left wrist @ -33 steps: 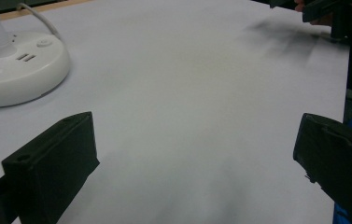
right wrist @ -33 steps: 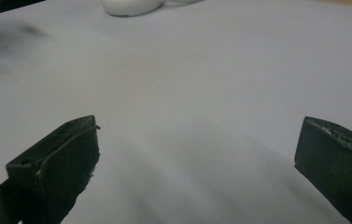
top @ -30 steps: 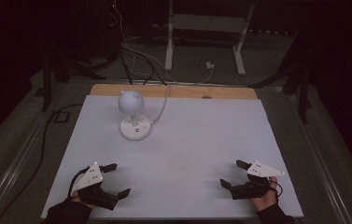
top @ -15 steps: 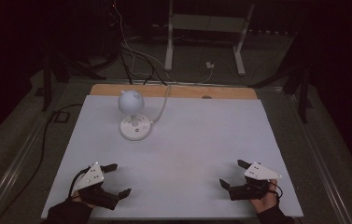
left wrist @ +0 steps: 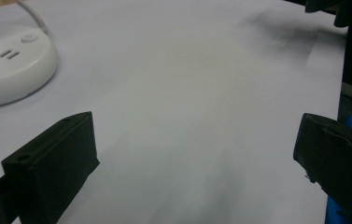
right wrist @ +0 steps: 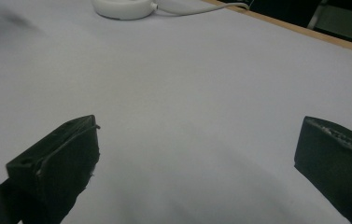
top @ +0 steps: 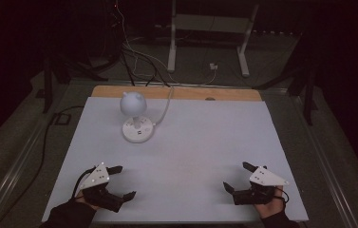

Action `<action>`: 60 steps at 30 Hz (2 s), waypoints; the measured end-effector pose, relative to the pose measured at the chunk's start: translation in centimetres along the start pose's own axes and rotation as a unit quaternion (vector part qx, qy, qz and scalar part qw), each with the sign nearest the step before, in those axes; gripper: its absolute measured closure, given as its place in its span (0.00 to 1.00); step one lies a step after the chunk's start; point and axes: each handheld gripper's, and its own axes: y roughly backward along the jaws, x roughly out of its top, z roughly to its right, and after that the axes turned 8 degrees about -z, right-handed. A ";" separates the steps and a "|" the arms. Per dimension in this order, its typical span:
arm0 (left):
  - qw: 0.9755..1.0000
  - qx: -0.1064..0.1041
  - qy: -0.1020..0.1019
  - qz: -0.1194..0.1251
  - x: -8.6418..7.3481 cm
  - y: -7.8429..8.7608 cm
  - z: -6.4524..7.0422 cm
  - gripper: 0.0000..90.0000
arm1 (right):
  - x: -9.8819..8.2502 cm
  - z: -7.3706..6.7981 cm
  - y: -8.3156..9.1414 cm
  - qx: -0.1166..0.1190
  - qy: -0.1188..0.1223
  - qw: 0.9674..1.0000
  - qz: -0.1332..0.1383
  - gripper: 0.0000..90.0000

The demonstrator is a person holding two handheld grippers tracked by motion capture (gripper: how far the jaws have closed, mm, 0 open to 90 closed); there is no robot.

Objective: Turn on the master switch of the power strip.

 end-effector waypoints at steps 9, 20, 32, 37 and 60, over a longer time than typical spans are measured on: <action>1.000 -0.011 -0.012 -0.014 2.0 0.3 -0.4 0.00 | 0.1 -0.2 0.2 -0.005 0.001 1.000 0.010 0.00; 0.999 -0.017 -0.025 -0.015 5.1 0.3 -1.2 0.00 | 0.1 -0.1 0.5 -0.006 -0.001 1.000 0.020 0.00; 0.999 -0.015 -0.029 -0.009 8.0 -0.2 -2.1 0.00 | 0.1 -0.1 0.6 -0.003 -0.006 1.000 0.022 0.00; 0.999 -0.012 -0.029 -0.015 9.1 -0.8 -2.5 0.00 | 0.1 -0.1 0.6 -0.002 -0.006 1.000 0.023 0.00; 0.998 0.044 0.038 -0.020 11.3 -5.3 -5.2 0.00 | 0.0 0.1 0.6 0.009 -0.015 1.000 0.026 0.00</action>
